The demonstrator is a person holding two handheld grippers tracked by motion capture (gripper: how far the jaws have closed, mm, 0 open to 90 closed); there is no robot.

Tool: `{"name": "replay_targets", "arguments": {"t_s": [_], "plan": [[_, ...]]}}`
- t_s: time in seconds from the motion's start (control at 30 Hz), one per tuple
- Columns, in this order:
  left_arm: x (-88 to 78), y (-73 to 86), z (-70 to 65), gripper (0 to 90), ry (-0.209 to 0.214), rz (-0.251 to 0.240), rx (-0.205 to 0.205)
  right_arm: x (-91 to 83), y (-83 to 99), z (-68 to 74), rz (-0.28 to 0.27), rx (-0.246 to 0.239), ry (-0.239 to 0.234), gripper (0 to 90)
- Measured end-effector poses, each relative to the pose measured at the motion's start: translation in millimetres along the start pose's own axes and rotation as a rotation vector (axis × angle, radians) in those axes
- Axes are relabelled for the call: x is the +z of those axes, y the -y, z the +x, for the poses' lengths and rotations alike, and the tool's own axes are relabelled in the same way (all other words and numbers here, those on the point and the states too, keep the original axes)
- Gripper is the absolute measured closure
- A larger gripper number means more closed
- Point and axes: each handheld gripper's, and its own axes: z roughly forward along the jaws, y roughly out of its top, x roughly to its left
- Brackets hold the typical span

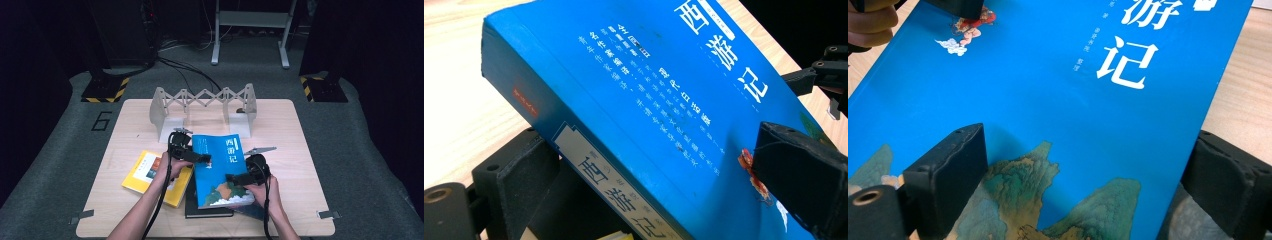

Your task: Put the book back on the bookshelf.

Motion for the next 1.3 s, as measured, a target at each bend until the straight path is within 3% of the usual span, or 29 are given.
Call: {"name": "replay_targets", "arguments": {"t_s": [0.53,0.63,0.67,0.7,0.83,1.3], "plan": [[-21.2,2.9,3.5,7.7,-0.027,-0.019,0.031,7.2,-4.9,13.2,-0.023,-0.033,0.012,7.5],[-23.4,2.7,3.7,8.0,-0.033,-0.025,0.032,7.5,-5.7,16.1,-0.015,-0.018,0.009,7.6],[-24.4,2.8,3.8,8.1,-0.035,-0.024,0.031,8.6,-6.1,15.2,-0.028,-0.039,0.008,7.6],[-24.5,3.1,3.1,8.4,-0.038,-0.030,0.018,8.2,-6.3,16.8,-0.017,-0.025,0.011,7.6],[-29.0,2.5,3.8,9.7,-0.044,-0.037,0.032,10.0,-7.5,17.1,-0.027,-0.044,0.010,7.6],[-38.2,-1.3,0.3,13.2,-0.078,-0.061,0.047,13.1,-10.7,20.4,-0.037,-0.025,-0.001,7.7]]}}
